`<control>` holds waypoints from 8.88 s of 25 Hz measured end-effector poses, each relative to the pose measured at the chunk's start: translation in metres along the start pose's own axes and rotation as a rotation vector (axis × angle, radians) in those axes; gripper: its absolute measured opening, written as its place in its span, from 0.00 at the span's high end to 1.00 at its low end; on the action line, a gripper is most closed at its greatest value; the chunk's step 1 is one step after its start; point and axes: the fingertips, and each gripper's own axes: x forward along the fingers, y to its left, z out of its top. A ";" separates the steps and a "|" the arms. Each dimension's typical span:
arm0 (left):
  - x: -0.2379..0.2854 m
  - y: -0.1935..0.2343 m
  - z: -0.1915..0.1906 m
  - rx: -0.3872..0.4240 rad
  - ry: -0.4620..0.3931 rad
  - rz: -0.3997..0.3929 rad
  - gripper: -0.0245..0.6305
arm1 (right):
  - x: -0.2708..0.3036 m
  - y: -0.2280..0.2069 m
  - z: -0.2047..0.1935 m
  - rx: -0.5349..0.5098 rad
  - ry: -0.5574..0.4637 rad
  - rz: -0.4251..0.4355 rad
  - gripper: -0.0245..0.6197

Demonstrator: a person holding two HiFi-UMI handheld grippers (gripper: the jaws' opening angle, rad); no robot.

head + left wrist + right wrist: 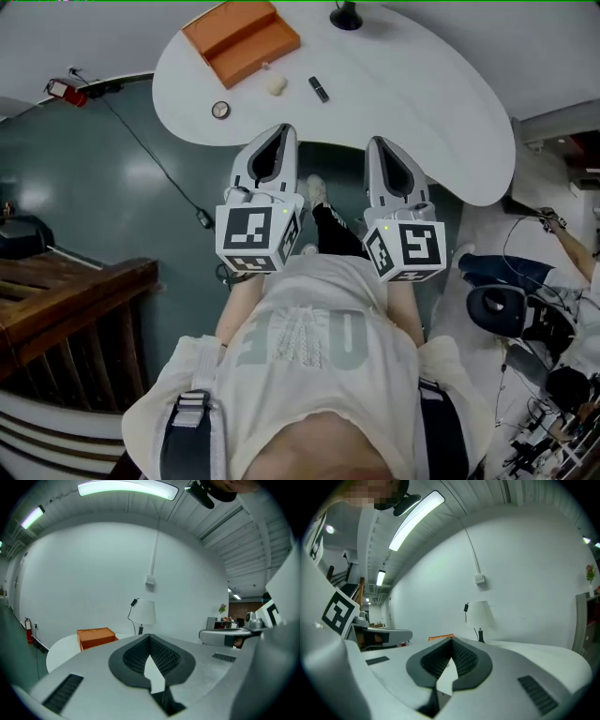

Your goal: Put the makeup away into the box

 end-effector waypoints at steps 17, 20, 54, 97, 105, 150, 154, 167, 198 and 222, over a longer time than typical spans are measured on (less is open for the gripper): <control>0.119 0.082 0.053 -0.013 -0.034 0.132 0.95 | 0.170 -0.019 0.036 -0.057 0.074 0.203 0.95; 0.130 0.085 0.057 -0.004 -0.030 0.113 0.95 | 0.178 -0.022 0.035 -0.050 0.085 0.187 0.95; 0.134 0.156 0.060 0.034 0.019 0.127 0.95 | 0.244 -0.022 -0.222 -0.119 0.878 0.162 0.71; 0.111 0.227 0.045 -0.073 0.016 0.329 0.95 | 0.430 0.033 -0.133 -0.141 0.755 0.242 0.80; 0.111 0.245 0.040 -0.103 0.015 0.377 0.95 | 0.434 0.035 -0.145 -0.209 0.809 0.268 0.80; 0.091 0.231 0.038 -0.056 0.047 0.387 0.95 | 0.270 0.096 -0.146 -1.373 0.566 1.079 0.68; 0.088 0.227 0.030 -0.066 0.060 0.397 0.95 | 0.268 0.078 -0.196 -1.569 0.670 1.186 0.68; 0.072 0.243 0.019 -0.110 0.062 0.469 0.95 | 0.282 0.085 -0.214 -1.627 0.649 1.206 0.75; 0.054 0.267 0.035 -0.081 0.046 0.543 0.95 | 0.368 0.160 -0.130 -0.940 0.647 1.146 0.76; 0.001 0.277 0.000 -0.160 0.103 0.675 0.95 | 0.397 0.170 -0.201 -1.151 0.827 1.141 0.67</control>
